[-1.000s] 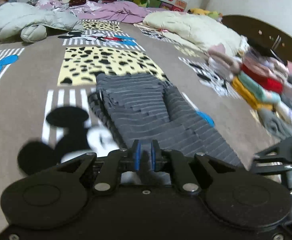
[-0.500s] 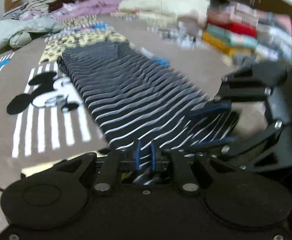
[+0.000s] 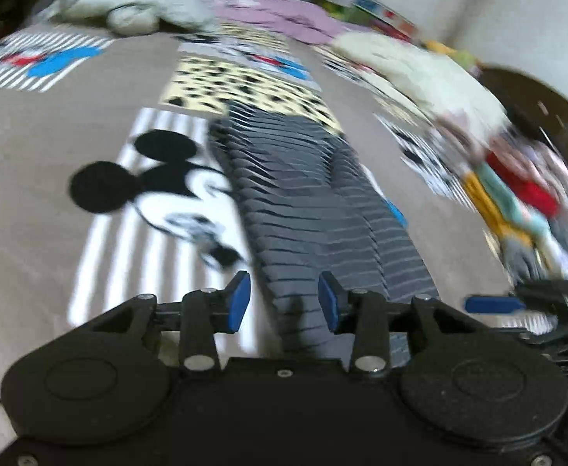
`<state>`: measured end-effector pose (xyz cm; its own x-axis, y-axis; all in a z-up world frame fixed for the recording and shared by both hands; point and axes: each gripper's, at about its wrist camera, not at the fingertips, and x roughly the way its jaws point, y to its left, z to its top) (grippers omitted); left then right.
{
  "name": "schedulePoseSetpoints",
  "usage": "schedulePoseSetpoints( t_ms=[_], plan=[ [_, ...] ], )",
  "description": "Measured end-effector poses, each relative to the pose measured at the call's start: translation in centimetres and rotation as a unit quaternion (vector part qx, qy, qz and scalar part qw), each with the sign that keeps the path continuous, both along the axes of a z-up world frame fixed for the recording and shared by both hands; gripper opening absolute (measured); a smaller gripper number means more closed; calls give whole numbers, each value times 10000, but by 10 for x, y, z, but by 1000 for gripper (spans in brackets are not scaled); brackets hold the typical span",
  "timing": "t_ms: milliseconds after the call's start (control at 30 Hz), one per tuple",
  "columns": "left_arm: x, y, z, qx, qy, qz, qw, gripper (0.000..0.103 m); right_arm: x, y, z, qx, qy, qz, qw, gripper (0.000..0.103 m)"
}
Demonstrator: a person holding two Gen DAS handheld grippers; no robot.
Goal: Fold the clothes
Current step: 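Grasp the folded striped garment end with both tools side by side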
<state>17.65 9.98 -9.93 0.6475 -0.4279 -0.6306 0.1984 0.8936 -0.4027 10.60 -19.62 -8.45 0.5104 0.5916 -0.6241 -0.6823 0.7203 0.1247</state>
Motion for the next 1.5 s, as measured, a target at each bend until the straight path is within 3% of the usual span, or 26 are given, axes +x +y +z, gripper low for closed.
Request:
schedulePoseSetpoints(
  t_ms=[200, 500, 600, 767, 833, 933, 1100, 1167, 1267, 1333, 1433, 1500],
  plan=[
    [57, 15, 3, -160, -25, 276, 9995, 50, 72, -49, 2, 977, 447, -878, 9903, 41],
    [138, 33, -28, -451, 92, 125, 9989, 51, 186, -70, -43, 1969, 1109, -1483, 9628, 45],
    [159, 44, -42, -762, 128, 116, 9969, 51, 211, -69, -56, 2110, 1216, -1509, 9581, 47],
    [184, 66, -60, -1707, 147, 83, 9852, 52, 246, -67, -71, 2269, 1325, -1400, 9547, 48],
    [188, 72, -63, -1983, 90, -9, 9801, 59, 258, -70, -75, 2496, 1386, -1339, 9490, 49],
    [192, 73, -66, -1980, 40, -201, 9800, 60, 273, -75, -80, 2819, 1427, -1217, 9409, 49],
    [197, 64, -67, -1714, 57, -473, 9840, 60, 292, -76, -98, 2804, 1612, -1065, 9402, 50],
    [201, 57, -68, -1473, 51, -522, 9877, 57, 295, -77, -105, 2888, 1717, -1009, 9365, 49],
    [204, 54, -72, -1328, 62, -521, 9898, 42, 300, -77, -107, 2950, 1788, -918, 9341, 48],
    [210, 64, -79, -1608, 247, -377, 9860, 28, 303, -75, -108, 2883, 1816, -925, 9356, 41],
    [213, 68, -81, -1692, 360, -272, 9845, 29, 308, -71, -106, 2688, 1801, -995, 9410, 25],
    [212, 67, -79, -1673, 354, -274, 9849, 32, 310, -72, -109, 2689, 1837, -1062, 9395, 20]
  ],
)
